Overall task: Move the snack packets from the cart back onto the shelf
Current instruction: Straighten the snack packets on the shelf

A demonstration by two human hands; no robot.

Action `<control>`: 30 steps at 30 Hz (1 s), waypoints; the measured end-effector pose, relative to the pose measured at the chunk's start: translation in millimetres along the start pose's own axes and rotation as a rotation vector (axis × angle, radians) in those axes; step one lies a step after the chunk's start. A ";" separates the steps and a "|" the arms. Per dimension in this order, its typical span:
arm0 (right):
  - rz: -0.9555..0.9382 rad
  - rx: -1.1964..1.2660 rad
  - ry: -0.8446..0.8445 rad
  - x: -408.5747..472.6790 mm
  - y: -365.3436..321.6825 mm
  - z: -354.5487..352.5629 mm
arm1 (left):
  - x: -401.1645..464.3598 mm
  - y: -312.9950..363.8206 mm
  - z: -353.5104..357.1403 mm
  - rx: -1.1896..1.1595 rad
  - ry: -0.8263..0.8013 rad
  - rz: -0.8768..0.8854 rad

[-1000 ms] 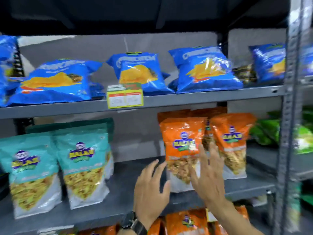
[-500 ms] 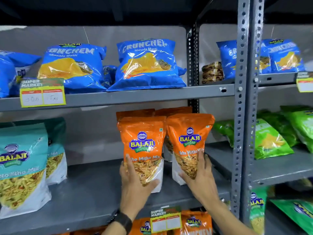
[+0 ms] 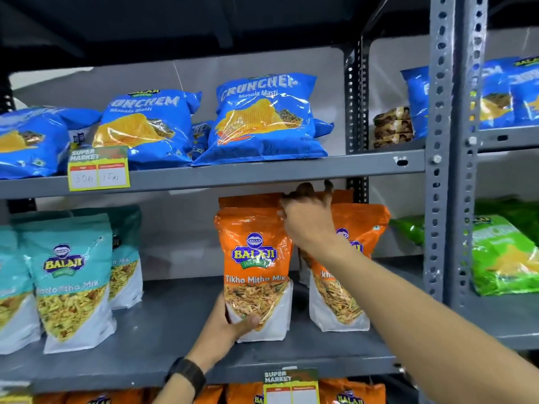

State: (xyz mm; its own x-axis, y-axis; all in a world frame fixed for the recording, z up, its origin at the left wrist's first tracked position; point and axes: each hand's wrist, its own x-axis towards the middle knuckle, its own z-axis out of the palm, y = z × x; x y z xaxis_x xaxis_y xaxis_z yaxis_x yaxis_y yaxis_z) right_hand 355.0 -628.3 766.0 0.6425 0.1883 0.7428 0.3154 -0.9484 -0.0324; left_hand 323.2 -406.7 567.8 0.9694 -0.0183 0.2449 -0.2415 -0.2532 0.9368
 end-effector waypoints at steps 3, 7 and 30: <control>-0.005 0.150 -0.120 13.5 3.7 -4.7 | -3.6 2.5 1.1 0.022 0.009 0.002; -0.024 0.129 0.069 -6.5 6.5 2.6 | -16.5 12.9 5.3 0.045 0.107 0.035; 0.525 0.448 0.028 -201.3 75.8 100.0 | -30.0 12.5 69.2 0.579 0.404 0.109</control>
State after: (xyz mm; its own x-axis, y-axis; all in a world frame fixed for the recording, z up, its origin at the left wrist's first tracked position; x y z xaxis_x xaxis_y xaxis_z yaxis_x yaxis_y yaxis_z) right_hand 319.5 -712.6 547.1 0.7729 -0.2793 0.5698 0.2293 -0.7143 -0.6612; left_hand 294.2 -476.2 554.8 0.8215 0.2585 0.5082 -0.1649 -0.7455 0.6458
